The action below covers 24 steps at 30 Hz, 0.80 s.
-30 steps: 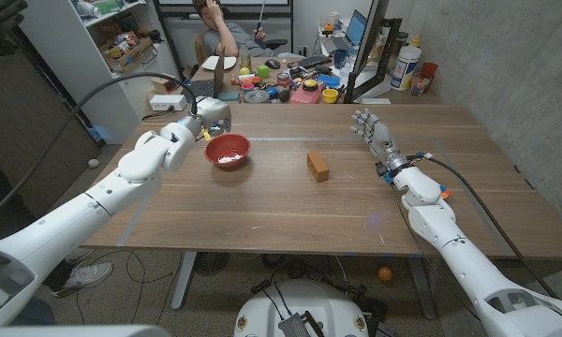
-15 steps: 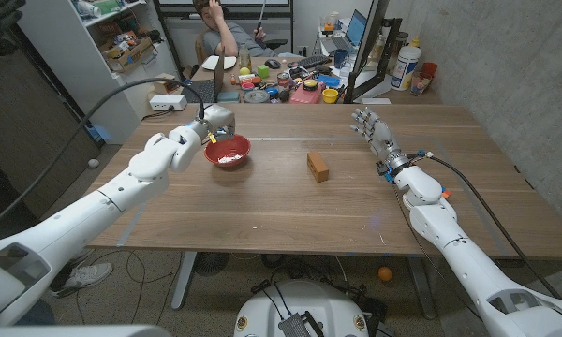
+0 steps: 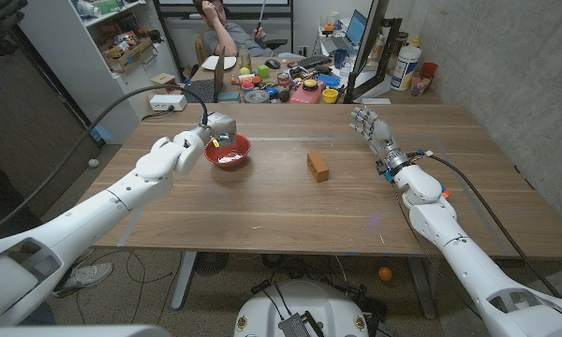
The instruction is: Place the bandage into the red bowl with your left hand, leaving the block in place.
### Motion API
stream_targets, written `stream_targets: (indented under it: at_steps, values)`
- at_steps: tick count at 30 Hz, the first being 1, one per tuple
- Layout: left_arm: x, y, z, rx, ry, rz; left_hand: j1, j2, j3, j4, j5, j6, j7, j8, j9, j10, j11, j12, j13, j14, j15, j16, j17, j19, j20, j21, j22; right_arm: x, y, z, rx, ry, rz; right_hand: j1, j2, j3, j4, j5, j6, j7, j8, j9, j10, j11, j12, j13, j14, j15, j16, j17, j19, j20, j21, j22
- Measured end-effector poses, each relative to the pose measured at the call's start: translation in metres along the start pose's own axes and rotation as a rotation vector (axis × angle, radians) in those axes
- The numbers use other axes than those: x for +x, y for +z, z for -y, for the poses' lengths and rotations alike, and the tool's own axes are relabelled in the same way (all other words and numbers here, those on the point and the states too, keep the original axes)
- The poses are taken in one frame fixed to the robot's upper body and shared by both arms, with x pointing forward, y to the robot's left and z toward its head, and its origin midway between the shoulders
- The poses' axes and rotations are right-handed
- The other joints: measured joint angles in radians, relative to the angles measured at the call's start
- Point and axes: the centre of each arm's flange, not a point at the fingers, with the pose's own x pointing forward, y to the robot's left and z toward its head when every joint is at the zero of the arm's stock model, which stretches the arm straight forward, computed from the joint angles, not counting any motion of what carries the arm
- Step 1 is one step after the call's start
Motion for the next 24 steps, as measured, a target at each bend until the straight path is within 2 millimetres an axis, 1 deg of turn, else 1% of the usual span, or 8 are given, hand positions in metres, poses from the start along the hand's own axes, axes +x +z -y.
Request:
stream_targets:
  at_steps: [2,10,16,18,20,22,23,24]
  values:
    - [0.001,0.000,0.002,0.000,-0.005,0.000,0.000,0.000,0.000,0.000,0.000,0.000,0.000,-0.007,0.000,0.000,0.000,-0.001,0.000,0.000,0.000,0.000,0.000,0.000,0.000,0.001,0.000,0.000,0.000,0.000,0.000,0.000,0.000,0.000,0.000,0.000,0.000,0.000,0.000,0.000,0.000,0.000,0.000,0.000,0.000,0.000,0.000,0.000,0.000,0.000,0.000,0.000,0.000,0.000]
    - [0.009,0.009,0.014,-0.011,-0.036,0.029,0.000,0.000,0.000,0.000,0.000,0.000,0.000,-0.007,0.000,0.002,0.000,-0.005,0.000,0.001,0.001,0.000,0.000,-0.003,0.004,0.001,-0.005,0.002,-0.002,0.002,0.000,-0.003,-0.004,0.000,0.000,0.000,0.000,0.000,0.000,0.000,0.000,0.000,0.000,0.000,0.000,0.000,0.000,0.000,0.000,0.000,0.000,0.000,-0.007,0.000]
    - [0.013,0.013,0.020,-0.013,-0.069,0.043,0.000,0.000,0.000,0.000,0.000,0.000,0.000,-0.015,0.000,0.003,-0.001,-0.006,0.000,0.001,0.001,0.000,-0.001,-0.004,0.003,0.008,-0.005,0.004,-0.004,0.003,0.002,-0.004,-0.007,0.000,0.000,0.000,0.000,0.000,0.000,0.000,0.000,0.000,0.000,0.000,0.000,0.000,0.000,0.000,0.000,0.000,0.000,0.000,-0.007,0.000]
    - [0.015,0.013,0.022,-0.014,-0.082,0.046,0.000,0.000,0.000,0.000,0.000,0.003,-0.004,-0.019,0.000,0.003,-0.001,-0.009,0.000,0.001,0.002,-0.009,-0.005,-0.015,0.003,0.008,-0.005,0.004,-0.005,0.003,0.003,-0.006,-0.008,0.000,0.000,0.000,0.000,0.000,0.000,0.000,0.000,0.000,0.000,0.000,0.000,0.000,0.000,0.000,0.000,0.000,0.000,0.000,-0.007,0.000]
    - [0.016,0.014,0.023,-0.014,-0.100,0.049,0.000,0.000,-0.003,0.006,0.000,-0.018,-0.024,-0.031,0.002,0.004,-0.001,-0.024,0.001,-0.013,0.003,-0.022,-0.009,-0.032,0.008,0.008,-0.005,0.005,-0.006,0.004,0.003,-0.006,-0.009,0.000,0.000,0.000,0.000,0.000,0.000,0.000,0.000,0.000,0.000,0.000,0.000,0.000,0.000,0.000,0.000,0.000,0.000,0.000,-0.007,0.001]
    - [0.017,0.015,0.023,-0.012,-0.118,0.051,-0.001,0.000,0.004,0.013,-0.003,-0.071,-0.039,-0.059,0.005,0.007,-0.004,-0.047,0.033,-0.034,0.013,-0.045,-0.017,-0.056,0.014,0.008,-0.009,0.005,-0.006,0.004,0.003,-0.006,-0.009,0.000,0.000,0.003,-0.003,0.000,0.000,0.000,0.000,0.000,0.000,0.000,0.000,0.000,0.000,0.000,0.000,0.000,0.000,0.000,-0.007,0.005]
    - [0.017,0.015,0.022,-0.010,-0.116,0.051,-0.013,-0.001,0.005,0.013,-0.003,-0.102,-0.049,-0.074,0.007,0.007,-0.005,-0.060,0.057,-0.050,0.015,-0.058,-0.021,-0.071,0.017,0.008,-0.010,0.005,-0.006,0.004,0.003,-0.006,-0.009,0.000,0.000,0.003,-0.003,0.000,0.000,0.000,0.000,0.000,0.000,0.000,0.000,0.000,0.000,0.000,0.000,0.000,0.000,0.000,-0.007,0.005]
    - [0.017,0.015,0.024,-0.009,-0.139,0.050,-0.022,-0.001,0.002,0.016,-0.003,-0.137,-0.061,-0.091,0.009,0.003,-0.019,-0.070,0.058,-0.088,0.007,-0.076,-0.024,-0.091,0.021,0.004,-0.010,0.006,-0.007,0.004,0.003,-0.007,-0.010,0.000,0.000,0.003,-0.003,0.000,0.000,0.000,0.000,0.000,0.000,0.000,0.000,0.000,0.000,0.000,0.000,0.000,0.000,0.000,-0.009,0.005]
